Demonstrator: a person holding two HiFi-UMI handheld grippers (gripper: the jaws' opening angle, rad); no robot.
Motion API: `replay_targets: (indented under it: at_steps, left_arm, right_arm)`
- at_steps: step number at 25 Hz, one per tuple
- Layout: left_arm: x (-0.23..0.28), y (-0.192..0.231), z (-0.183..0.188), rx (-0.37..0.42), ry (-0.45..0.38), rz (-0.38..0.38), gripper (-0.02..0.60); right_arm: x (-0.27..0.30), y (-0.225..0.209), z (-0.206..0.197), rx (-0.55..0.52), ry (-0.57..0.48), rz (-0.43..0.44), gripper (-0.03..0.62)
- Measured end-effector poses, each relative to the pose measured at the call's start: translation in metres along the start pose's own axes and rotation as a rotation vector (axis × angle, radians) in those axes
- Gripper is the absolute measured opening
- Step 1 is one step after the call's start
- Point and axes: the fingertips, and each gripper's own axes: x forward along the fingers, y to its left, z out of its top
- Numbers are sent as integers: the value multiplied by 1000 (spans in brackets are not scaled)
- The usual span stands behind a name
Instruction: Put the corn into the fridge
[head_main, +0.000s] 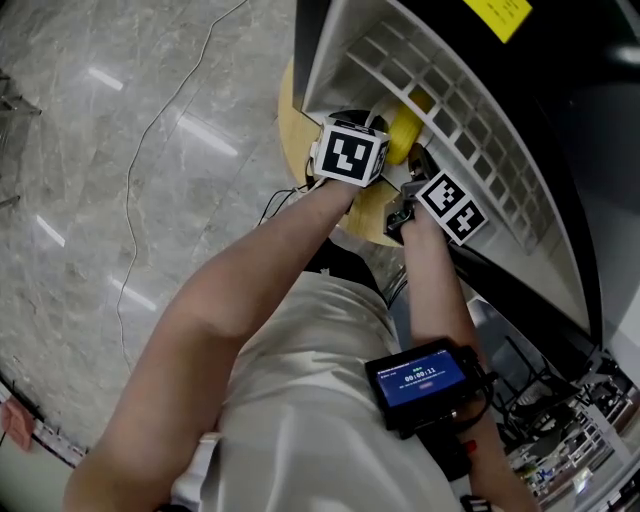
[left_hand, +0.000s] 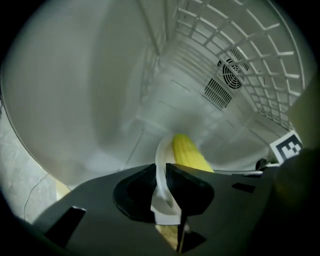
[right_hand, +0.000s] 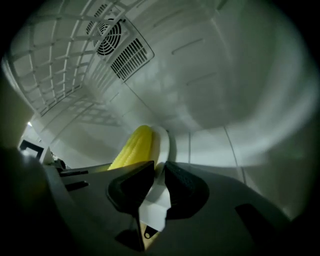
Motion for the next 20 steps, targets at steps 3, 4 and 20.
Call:
replay_targets:
  at_steps: [3,4,20]
  left_arm:
    - [2,-1,-2,34,11,9,49]
    - [2,-1,-3,45,16,8,49]
    - [15,0,2,156,53,28,63]
  right_arm:
    - [-1,-2,-1,-16,5,-22,55]
    - [-2,-2,-2,-24,7,-30,55]
    - [3,2,7,-130,5,-74,64]
